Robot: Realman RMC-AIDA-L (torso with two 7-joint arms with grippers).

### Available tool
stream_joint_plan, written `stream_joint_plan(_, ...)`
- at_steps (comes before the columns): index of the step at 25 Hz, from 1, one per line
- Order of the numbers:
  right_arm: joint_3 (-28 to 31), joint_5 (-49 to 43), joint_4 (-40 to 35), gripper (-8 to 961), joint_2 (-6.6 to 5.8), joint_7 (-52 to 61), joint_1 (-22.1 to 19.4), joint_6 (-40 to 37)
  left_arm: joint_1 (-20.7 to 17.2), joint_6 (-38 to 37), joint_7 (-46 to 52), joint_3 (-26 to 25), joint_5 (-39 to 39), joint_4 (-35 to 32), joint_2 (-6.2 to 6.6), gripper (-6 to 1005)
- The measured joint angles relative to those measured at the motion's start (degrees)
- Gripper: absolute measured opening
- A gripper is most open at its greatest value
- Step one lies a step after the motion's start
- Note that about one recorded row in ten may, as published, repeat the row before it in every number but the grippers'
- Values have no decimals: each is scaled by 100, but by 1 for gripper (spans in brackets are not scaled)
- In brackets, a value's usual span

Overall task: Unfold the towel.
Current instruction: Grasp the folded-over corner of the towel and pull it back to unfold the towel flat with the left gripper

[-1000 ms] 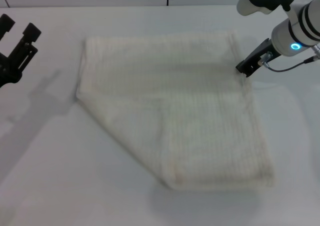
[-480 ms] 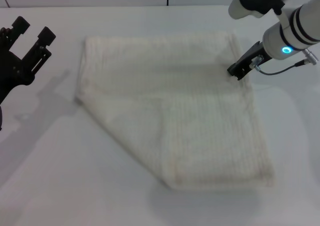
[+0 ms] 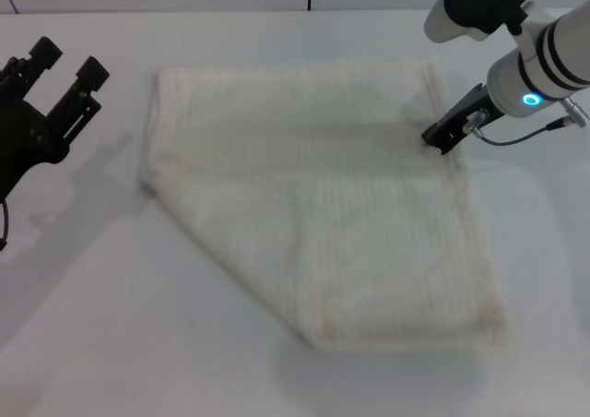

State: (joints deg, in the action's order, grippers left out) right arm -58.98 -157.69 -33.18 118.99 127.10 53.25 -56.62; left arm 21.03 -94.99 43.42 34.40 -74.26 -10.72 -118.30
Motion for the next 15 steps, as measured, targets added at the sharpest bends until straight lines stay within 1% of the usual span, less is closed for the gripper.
stream_joint_plan(4, 13, 0, -44, 0, -6, 16, -34, 1, 34, -1, 12, 197, 0, -26, -3, 708)
stream_joint_plan(8, 25, 0, -54, 0, -7, 19, -35, 2, 122, 12, 33, 557, -1, -119, -6, 708)
stream_joint_plan(9, 25, 1, -56, 0, -8, 20, -35, 3, 156, 88, 128, 826, -2, -267, -7, 708)
stream_joint_plan(10, 25, 1, -56, 0, -8, 20, -35, 3, 156, 88, 128, 826, -2, -267, -7, 707)
stream_joint_plan(13, 40, 2, -61, 0, -8, 21, -35, 3, 208, 335, 400, 1411, -1, -596, -10, 707)
stream_joint_plan(14, 47, 2, -63, -1, -11, 22, -35, 3, 259, 573, 693, 1961, -2, -923, -10, 707)
stream_joint_plan(15, 47, 2, -63, -1, -11, 22, -35, 3, 259, 573, 693, 1961, -2, -923, -10, 707)
